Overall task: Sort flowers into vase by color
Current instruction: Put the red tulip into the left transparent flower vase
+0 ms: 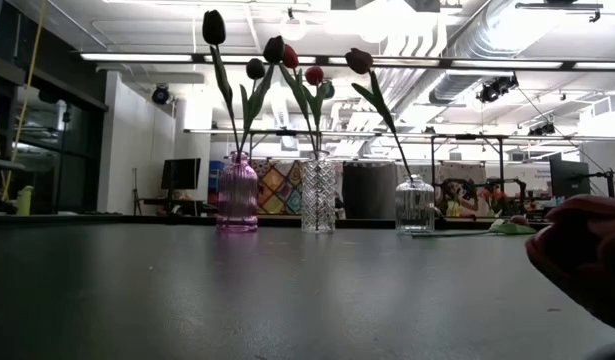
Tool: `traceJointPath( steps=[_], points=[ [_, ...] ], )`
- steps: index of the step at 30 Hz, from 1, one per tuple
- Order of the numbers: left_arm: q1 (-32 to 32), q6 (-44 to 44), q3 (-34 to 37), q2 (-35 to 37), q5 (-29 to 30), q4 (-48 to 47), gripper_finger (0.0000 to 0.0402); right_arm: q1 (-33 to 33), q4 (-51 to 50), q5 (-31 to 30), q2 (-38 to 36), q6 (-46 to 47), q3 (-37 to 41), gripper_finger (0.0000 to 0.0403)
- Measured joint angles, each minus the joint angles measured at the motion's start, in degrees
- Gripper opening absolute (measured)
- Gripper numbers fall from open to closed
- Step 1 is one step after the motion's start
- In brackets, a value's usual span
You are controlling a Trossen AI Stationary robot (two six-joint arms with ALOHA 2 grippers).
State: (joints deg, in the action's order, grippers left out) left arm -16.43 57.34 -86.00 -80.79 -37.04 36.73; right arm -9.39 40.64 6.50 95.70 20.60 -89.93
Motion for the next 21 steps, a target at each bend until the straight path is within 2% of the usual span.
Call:
traceJointPath(
  steps=[5, 11, 17, 21],
  points=[
    [0.11, -0.88, 0.00, 0.00, -0.02, -1.14, 0.0196, -0.02, -0.10, -0.52, 0.00, -0.04, 0.00, 0.0087],
    [0.11, -2.45, 0.00, -0.04, 0.00, -0.82, 0.0196, -0.02, -0.10, -1.14, 0.00, -1.20, 0.00, 0.0009],
    [0.03, -2.60, 0.00, -0.04, 0.22, -0.85, 0.0196, 0.42, -0.10, -0.32, 0.00, -1.14, 0.00, 0.0002],
    [-1.02, -3.81, 0.00, 0.02, 2.48, -0.83, 0.0196, 1.32, -0.21, 1.33, 0.00, -1.39, 0.00, 0.0001]
  ],
)
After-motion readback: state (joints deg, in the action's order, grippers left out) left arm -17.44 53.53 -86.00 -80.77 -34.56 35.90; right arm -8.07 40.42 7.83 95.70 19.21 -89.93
